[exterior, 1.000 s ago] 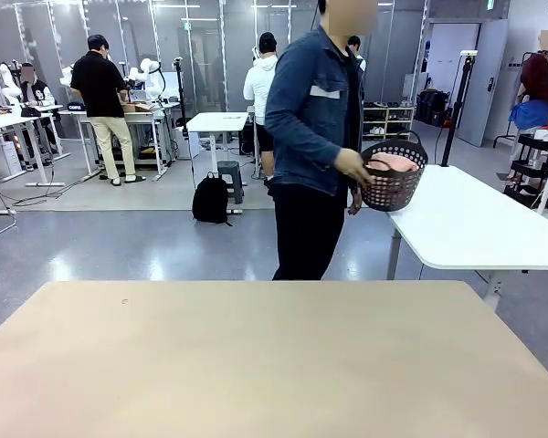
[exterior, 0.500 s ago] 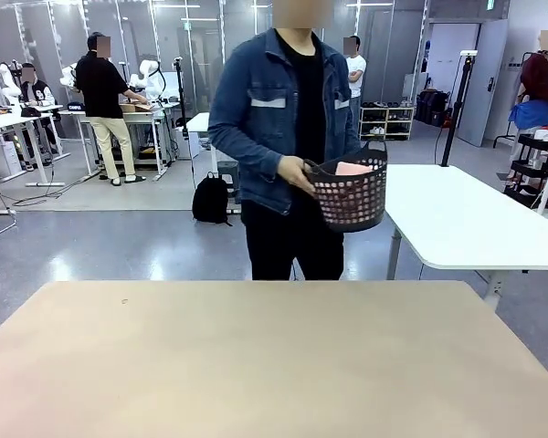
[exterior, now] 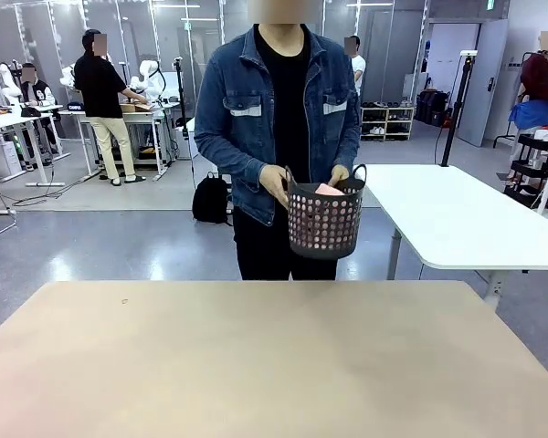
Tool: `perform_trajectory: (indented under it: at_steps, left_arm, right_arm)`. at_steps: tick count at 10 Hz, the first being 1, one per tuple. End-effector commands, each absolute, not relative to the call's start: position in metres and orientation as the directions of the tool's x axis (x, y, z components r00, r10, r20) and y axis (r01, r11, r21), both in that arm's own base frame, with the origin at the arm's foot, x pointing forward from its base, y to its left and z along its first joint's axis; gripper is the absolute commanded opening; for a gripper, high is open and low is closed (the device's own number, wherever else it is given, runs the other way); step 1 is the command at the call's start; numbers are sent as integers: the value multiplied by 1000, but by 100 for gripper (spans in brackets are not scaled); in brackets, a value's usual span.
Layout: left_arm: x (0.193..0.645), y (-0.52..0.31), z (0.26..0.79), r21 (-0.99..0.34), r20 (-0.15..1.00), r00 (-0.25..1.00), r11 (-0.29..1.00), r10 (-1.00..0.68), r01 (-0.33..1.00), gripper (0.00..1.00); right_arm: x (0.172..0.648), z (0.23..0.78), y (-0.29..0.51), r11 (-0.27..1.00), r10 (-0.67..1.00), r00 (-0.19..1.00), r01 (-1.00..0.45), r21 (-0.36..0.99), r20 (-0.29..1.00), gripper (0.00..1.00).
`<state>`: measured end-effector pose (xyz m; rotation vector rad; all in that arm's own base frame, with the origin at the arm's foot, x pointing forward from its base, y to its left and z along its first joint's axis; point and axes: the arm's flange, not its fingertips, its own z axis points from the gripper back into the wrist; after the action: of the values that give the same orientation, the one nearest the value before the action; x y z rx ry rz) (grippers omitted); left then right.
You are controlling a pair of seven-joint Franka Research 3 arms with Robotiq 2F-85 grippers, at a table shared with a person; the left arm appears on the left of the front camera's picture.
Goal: Fold the towel.
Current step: Grab the top end of the 100 cm Hotel Towel extended by the human.
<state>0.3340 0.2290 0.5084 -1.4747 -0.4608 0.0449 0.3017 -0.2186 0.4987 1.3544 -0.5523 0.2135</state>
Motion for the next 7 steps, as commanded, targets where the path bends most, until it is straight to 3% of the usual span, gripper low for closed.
perform_trajectory:
  at_steps: [1, 7]
  left_arm:
    - [333, 230, 508, -961, 275, 914, 109, 299, 254, 100]
    - [333, 230, 508, -961, 275, 914, 109, 299, 254, 100]
  right_arm:
    - [302, 500, -219, 211, -170, 849, -466, 860, 501, 100]
    - [302, 500, -219, 211, -170, 849, -466, 860, 501, 100]
